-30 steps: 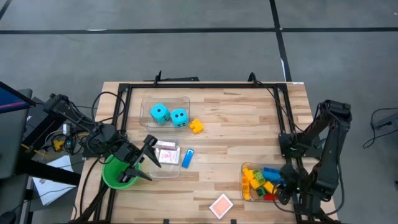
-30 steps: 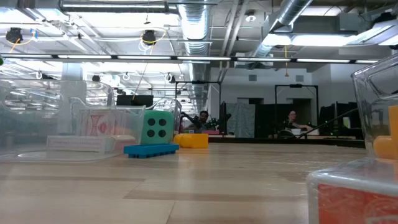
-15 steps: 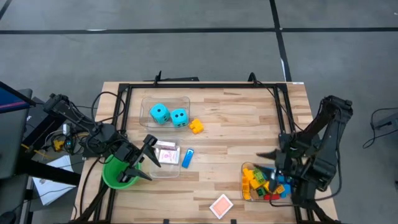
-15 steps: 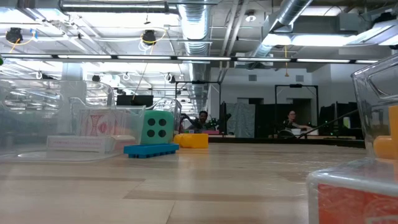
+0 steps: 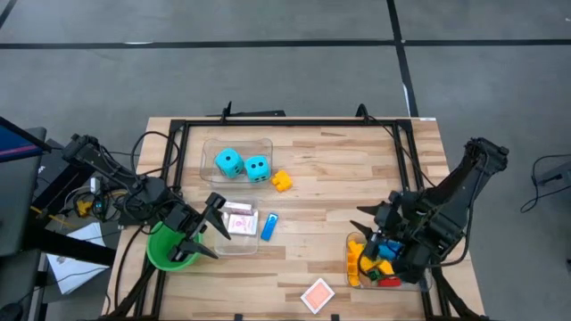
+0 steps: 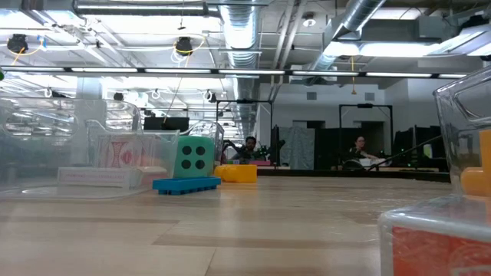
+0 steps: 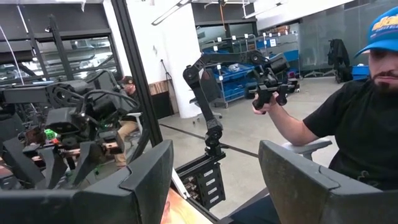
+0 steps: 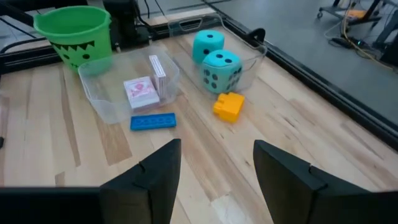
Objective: Pick & Place Toys
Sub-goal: Put the blue game piece into the bottom right transparent bin
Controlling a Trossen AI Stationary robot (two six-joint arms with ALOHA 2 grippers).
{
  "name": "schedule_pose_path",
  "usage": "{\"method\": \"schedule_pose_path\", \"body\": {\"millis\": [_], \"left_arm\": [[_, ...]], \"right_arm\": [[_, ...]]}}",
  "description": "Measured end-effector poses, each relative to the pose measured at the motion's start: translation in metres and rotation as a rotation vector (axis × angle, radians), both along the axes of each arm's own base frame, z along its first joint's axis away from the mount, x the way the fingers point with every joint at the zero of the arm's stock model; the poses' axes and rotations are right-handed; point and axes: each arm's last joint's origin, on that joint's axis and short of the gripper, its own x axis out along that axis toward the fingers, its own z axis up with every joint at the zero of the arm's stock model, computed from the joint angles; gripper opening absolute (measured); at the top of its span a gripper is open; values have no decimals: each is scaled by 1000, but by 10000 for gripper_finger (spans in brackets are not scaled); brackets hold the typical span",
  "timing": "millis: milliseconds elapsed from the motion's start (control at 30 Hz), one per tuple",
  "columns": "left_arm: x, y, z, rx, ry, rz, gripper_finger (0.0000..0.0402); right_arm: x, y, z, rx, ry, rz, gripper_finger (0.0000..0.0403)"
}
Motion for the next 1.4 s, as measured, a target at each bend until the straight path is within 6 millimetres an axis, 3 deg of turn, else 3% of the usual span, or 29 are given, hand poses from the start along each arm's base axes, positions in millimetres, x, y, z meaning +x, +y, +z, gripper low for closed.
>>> {"method": "schedule_pose_path", "body": {"millis": [300, 500, 633, 900, 1000, 1100, 1200, 1300, 1400], "left_arm": [[10, -3, 0, -31, -41, 62, 231], [51, 0, -19, -64, -1, 571, 231], [86, 7, -27, -30, 54, 729, 231], [175, -8, -55, 279, 481, 905, 245], [195, -12, -72, 394, 613, 1036, 269], [207, -14, -88, 431, 710, 1049, 300], [210, -12, -108, 449, 880, 926, 326], [207, -2, -117, 368, 1044, 840, 340], [207, 15, -124, 255, 1116, 870, 339]], "right_arm": [[0, 0, 0, 5, 5, 3, 193], [0, 0, 0, 5, 5, 3, 193], [0, 0, 0, 8, 6, 3, 193], [0, 0, 0, 10, 7, 4, 193], [0, 1, -1, 30, 16, 11, 193], [0, 2, -1, 42, 30, 20, 193], [0, 2, -1, 48, 38, 23, 193], [0, 2, -1, 48, 39, 23, 193], [0, 2, -1, 48, 38, 23, 193]]}}
